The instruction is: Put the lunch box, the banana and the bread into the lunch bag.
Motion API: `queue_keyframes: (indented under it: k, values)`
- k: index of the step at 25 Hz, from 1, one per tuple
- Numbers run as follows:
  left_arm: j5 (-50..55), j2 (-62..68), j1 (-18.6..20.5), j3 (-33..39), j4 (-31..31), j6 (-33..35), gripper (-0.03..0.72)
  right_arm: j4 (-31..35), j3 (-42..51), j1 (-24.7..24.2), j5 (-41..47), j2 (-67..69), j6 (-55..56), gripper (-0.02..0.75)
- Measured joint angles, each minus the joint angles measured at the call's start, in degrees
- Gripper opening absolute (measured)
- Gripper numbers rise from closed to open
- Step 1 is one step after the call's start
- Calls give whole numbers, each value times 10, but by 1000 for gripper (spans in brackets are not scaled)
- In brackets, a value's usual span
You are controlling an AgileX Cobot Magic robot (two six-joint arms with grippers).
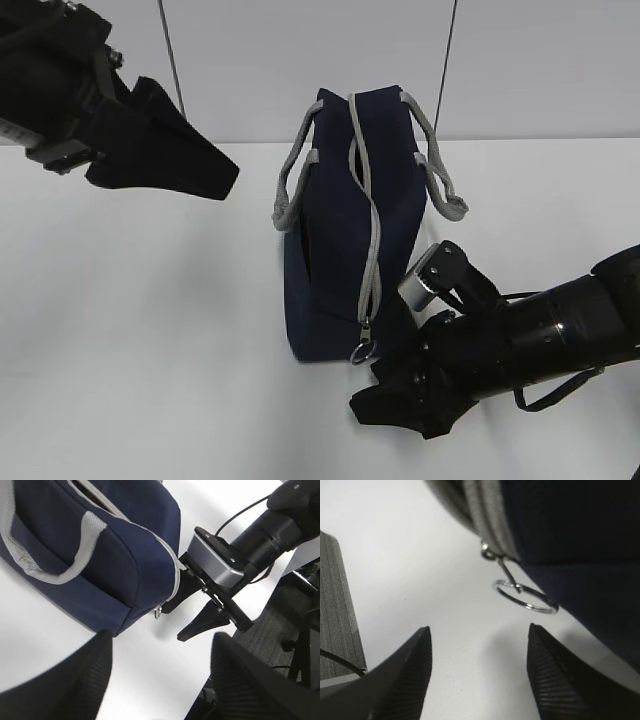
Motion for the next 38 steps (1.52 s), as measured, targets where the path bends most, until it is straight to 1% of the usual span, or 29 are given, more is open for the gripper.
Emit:
queue_keyframes:
  k: [18, 22, 31, 38]
  values:
    - [0, 0, 0, 0, 2, 1, 434, 1, 0, 0, 9, -31, 0, 445]
    - [0, 0, 0, 0, 2, 2, 434, 2, 0, 0, -4, -31, -2, 445]
    - [0, 0, 0, 0, 3, 2, 434, 65, 0, 0, -20, -31, -66, 445]
    - [0, 0, 0, 0, 4, 2, 434, 77, 0, 0, -22, -31, -75, 445]
